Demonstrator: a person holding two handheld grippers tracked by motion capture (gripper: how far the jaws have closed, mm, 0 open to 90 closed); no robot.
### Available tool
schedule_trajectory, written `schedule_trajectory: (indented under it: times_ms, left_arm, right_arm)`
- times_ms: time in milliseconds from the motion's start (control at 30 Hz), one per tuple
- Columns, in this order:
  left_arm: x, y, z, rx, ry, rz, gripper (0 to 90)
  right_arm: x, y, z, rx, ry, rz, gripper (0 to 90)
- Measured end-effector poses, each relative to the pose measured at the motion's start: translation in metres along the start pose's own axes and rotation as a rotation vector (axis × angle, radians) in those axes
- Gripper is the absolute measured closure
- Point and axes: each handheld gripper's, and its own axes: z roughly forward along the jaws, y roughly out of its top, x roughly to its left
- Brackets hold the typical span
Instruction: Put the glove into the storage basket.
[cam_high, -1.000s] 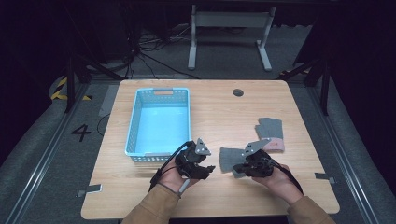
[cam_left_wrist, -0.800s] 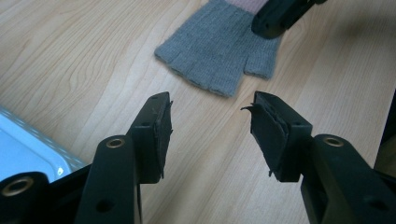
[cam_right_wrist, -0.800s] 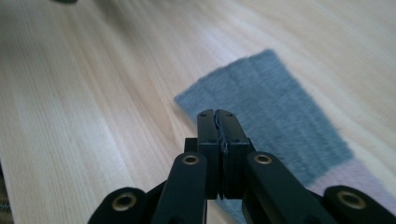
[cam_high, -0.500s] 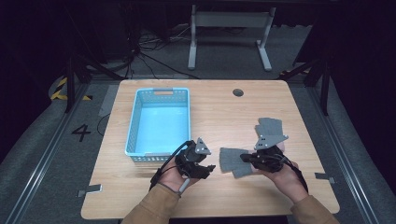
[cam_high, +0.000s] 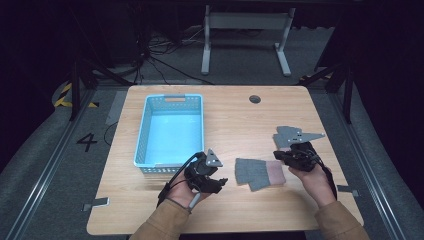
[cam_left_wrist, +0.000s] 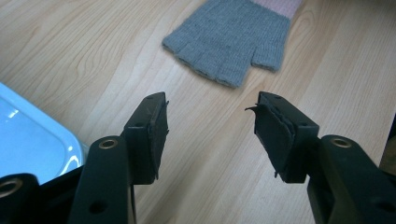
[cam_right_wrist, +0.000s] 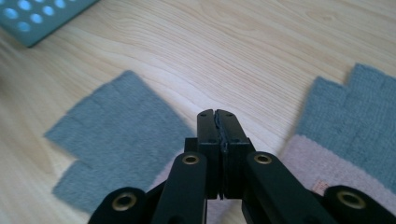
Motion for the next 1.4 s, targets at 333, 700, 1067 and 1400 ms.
schedule_trajectory:
  times_ms: [333, 700, 1067, 1400]
  left_arm:
    - [0.002, -0.006, -0.004, -0.005, 0.010, -0.018, 44.5]
    - [0.002, -0.006, -0.004, -0.004, 0.010, -0.019, 43.7]
    - [0.000, 0.000, 0.000, -0.003, -0.002, 0.001, 43.7]
    - [-0.003, 0.009, 0.008, -0.003, -0.027, 0.023, 43.8]
  right_arm:
    - [-0.016, -0.004, 0.016, 0.054, -0.034, 0.032, 89.2]
    - [-0.023, -0.012, 0.024, 0.105, -0.054, 0.049, 88.6]
    - [-0.028, -0.020, 0.020, 0.121, -0.071, 0.062, 88.7]
    - [-0.040, -0.035, 0.009, 0.139, -0.104, 0.109, 88.9]
